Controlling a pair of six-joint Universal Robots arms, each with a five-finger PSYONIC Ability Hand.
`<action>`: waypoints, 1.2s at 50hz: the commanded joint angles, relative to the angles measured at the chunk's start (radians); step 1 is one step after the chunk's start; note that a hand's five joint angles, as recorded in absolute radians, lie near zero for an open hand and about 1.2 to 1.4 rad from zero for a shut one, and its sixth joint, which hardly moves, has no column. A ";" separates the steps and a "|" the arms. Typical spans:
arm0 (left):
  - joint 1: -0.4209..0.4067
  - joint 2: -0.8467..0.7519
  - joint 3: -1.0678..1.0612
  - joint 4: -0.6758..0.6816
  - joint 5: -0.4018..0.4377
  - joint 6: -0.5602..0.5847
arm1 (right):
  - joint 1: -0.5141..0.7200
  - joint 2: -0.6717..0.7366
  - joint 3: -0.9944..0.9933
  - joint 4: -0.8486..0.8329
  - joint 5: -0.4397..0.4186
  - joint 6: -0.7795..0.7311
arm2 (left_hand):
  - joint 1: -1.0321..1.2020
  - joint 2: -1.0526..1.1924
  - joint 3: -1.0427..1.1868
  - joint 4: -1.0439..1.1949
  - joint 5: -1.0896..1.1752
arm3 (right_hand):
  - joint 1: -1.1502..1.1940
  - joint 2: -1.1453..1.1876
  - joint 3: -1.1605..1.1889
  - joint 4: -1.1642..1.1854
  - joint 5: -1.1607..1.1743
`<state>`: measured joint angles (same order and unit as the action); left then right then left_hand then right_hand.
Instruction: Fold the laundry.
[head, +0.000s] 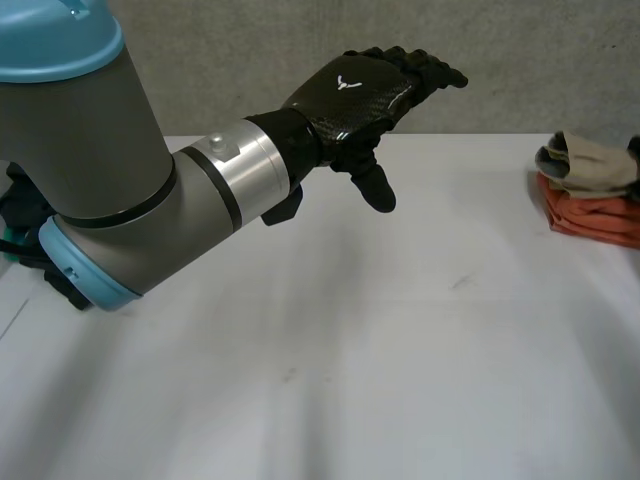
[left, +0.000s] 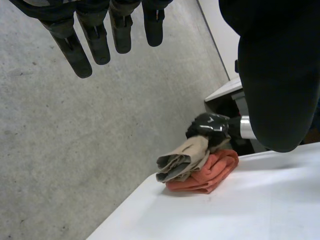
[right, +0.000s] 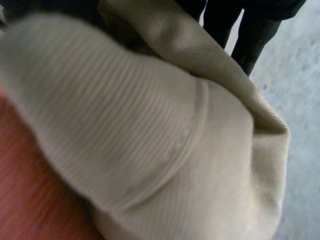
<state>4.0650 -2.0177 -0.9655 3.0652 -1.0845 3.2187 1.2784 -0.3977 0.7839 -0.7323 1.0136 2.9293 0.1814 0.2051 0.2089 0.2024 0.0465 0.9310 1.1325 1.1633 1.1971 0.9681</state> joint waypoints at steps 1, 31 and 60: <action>-0.002 0.002 -0.015 -0.003 0.000 0.001 | -0.039 0.059 0.018 -0.007 -0.056 -0.016 | 0.026 0.003 -0.001 0.005 -0.013 | 0.376 0.175 0.144 0.110 0.165; -0.026 0.096 -0.024 0.013 -0.002 -0.020 | -0.108 -0.625 0.324 0.421 0.226 -0.492 | 0.023 0.000 -0.004 0.002 -0.016 | -0.756 -0.958 -0.989 -1.023 -0.968; 0.638 -0.446 0.118 0.271 -0.364 0.742 | 0.498 -0.860 0.995 0.287 0.053 -0.355 | 0.003 -0.021 -0.025 -0.018 -0.037 | -0.756 -0.958 -0.989 -1.023 -0.968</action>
<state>4.6050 -2.1927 -0.9806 3.2354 -1.5137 3.8240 1.7931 -1.2659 1.7162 -0.4844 1.0584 2.6298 0.1788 0.2051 0.2089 0.2024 0.0465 0.2240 0.2119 0.2062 0.2069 0.0468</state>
